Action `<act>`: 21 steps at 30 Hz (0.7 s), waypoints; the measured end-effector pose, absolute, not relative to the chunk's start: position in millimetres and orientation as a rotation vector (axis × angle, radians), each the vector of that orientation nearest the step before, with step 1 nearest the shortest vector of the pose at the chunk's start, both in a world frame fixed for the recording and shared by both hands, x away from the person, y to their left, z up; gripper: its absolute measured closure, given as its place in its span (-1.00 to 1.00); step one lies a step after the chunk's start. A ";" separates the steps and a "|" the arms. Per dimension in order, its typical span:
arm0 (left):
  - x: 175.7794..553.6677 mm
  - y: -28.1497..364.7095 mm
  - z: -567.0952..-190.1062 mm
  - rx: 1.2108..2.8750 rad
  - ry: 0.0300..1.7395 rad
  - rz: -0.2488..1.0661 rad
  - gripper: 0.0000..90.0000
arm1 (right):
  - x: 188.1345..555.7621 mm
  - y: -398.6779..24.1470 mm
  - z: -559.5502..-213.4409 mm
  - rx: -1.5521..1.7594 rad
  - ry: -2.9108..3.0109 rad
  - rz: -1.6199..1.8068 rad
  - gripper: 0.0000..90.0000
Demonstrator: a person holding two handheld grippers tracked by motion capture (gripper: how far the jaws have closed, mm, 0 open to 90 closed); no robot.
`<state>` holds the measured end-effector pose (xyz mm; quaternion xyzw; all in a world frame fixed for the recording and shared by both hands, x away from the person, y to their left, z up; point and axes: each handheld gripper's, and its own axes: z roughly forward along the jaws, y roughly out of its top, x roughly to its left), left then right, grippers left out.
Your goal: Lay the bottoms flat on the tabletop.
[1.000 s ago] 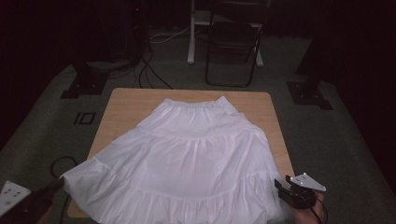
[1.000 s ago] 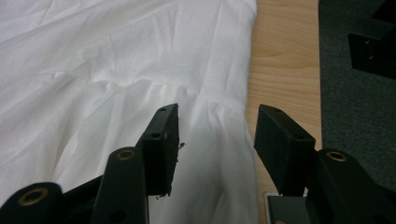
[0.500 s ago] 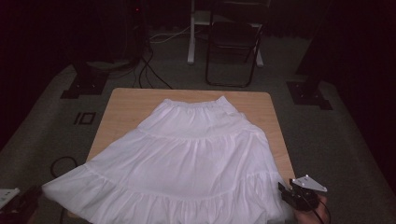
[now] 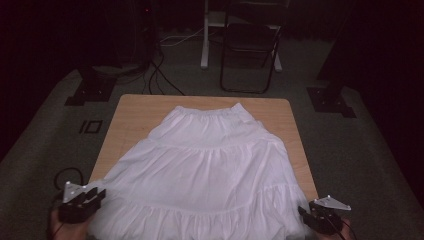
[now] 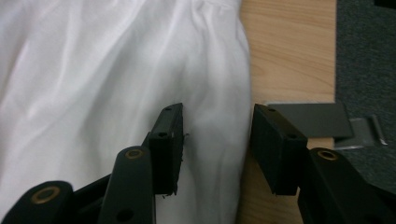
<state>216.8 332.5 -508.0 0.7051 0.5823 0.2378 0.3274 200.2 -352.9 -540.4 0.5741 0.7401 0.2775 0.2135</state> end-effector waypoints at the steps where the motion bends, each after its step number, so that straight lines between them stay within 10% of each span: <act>1: 220.6 327.7 -512.3 1.862 1.515 0.604 0.46 | 201.2 -351.9 -540.1 1.598 2.063 0.775 0.24; 8: 233.2 308.4 -532.6 1.900 1.481 0.539 0.46 | 207.6 -346.1 -535.9 1.526 2.156 0.741 0.96; 21: 236.1 310.2 -545.1 1.869 1.483 0.543 0.65 | 214.8 -404.7 -478.7 1.527 1.710 0.546 0.98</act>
